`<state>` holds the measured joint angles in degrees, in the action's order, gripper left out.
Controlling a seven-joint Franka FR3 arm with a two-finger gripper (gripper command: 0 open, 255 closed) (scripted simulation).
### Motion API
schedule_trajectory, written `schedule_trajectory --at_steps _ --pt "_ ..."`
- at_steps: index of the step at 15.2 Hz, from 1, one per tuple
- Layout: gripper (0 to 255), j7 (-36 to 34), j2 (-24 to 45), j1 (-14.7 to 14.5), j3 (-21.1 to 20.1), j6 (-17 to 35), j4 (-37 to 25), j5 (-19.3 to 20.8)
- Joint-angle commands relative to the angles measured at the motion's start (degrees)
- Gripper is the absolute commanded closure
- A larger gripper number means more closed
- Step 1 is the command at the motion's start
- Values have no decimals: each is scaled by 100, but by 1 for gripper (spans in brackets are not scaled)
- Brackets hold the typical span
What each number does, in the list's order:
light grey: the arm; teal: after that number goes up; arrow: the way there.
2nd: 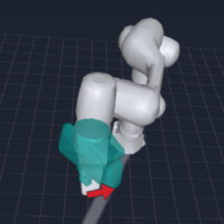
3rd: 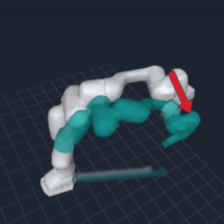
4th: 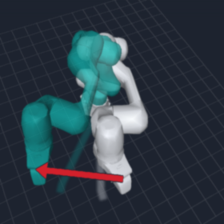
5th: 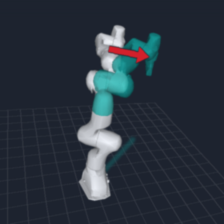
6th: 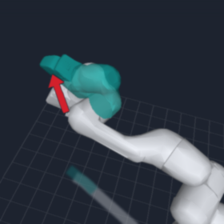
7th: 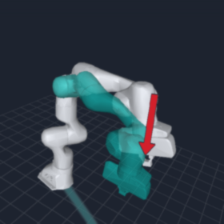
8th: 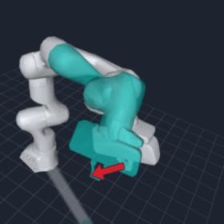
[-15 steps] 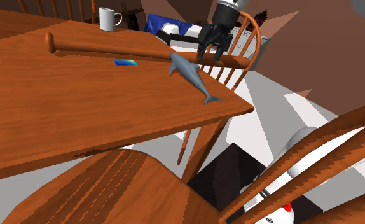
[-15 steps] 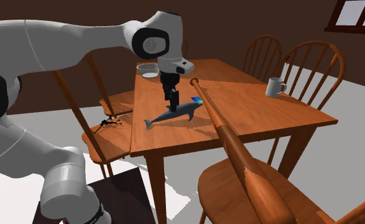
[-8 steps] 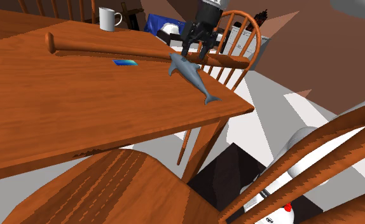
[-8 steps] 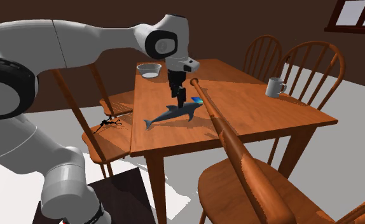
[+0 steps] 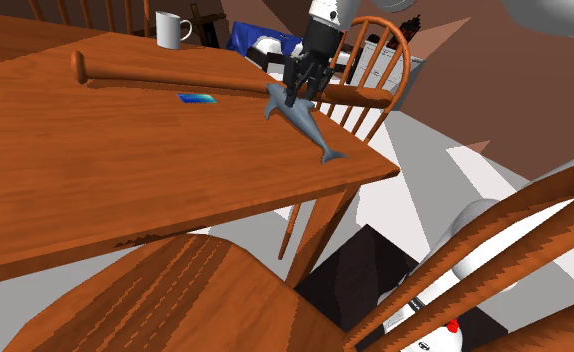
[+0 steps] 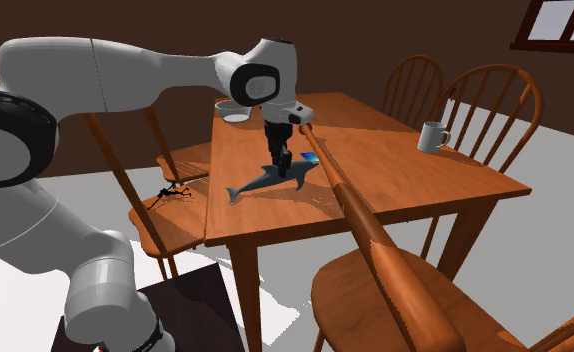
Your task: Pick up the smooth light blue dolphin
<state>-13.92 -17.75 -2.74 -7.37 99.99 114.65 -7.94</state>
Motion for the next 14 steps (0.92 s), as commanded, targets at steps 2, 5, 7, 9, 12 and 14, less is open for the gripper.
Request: schedule_trajectory --at_steps 2,5,7,9,12,14 --pt "255 0 2 -1 -2 11 11 -1" --pt "255 3 6 0 0 13 9 0" --pt "255 7 9 2 3 8 2 1" --pt "255 -6 9 3 1 -68 -75 3" --pt "255 -29 43 6 8 -297 -339 13" --pt "255 -45 71 9 12 -451 -522 19"
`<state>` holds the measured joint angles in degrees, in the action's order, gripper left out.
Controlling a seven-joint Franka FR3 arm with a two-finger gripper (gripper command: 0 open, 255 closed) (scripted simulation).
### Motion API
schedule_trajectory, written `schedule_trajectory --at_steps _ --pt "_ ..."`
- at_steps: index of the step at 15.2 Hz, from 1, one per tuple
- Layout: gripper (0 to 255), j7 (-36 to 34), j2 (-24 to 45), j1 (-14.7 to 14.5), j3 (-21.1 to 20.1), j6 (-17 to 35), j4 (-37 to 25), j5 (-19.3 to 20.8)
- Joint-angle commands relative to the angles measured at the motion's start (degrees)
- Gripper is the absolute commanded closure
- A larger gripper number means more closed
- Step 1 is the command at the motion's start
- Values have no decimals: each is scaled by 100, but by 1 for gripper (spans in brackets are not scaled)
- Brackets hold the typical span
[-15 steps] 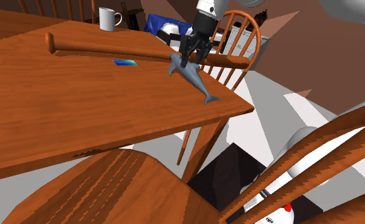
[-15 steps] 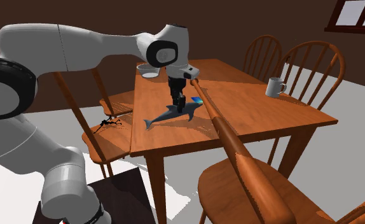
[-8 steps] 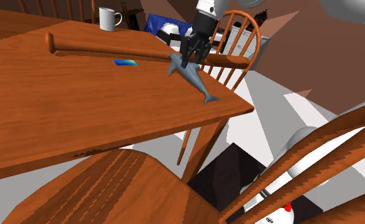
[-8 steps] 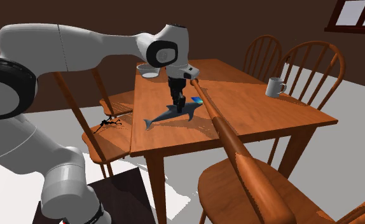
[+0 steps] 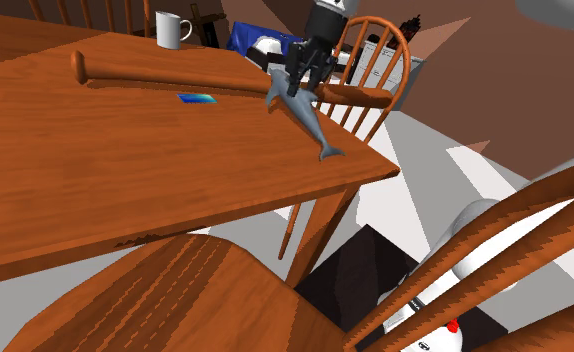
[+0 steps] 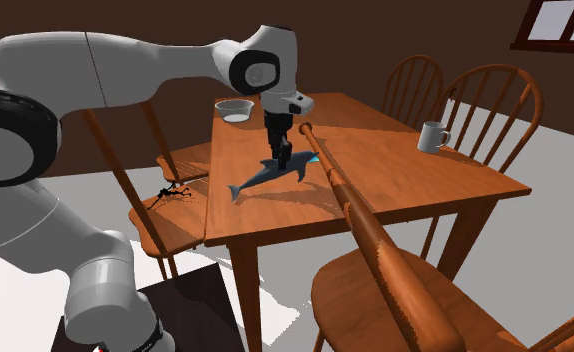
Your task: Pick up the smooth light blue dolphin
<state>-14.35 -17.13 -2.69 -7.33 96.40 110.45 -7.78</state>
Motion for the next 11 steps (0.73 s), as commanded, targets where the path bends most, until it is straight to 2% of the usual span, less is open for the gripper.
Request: schedule_trajectory --at_steps 1,9,11 --pt "255 -11 26 5 9 -169 -195 7" --pt "255 -82 203 13 19 -793 -1000 33" --pt "255 -83 207 13 19 -805 -1016 34"
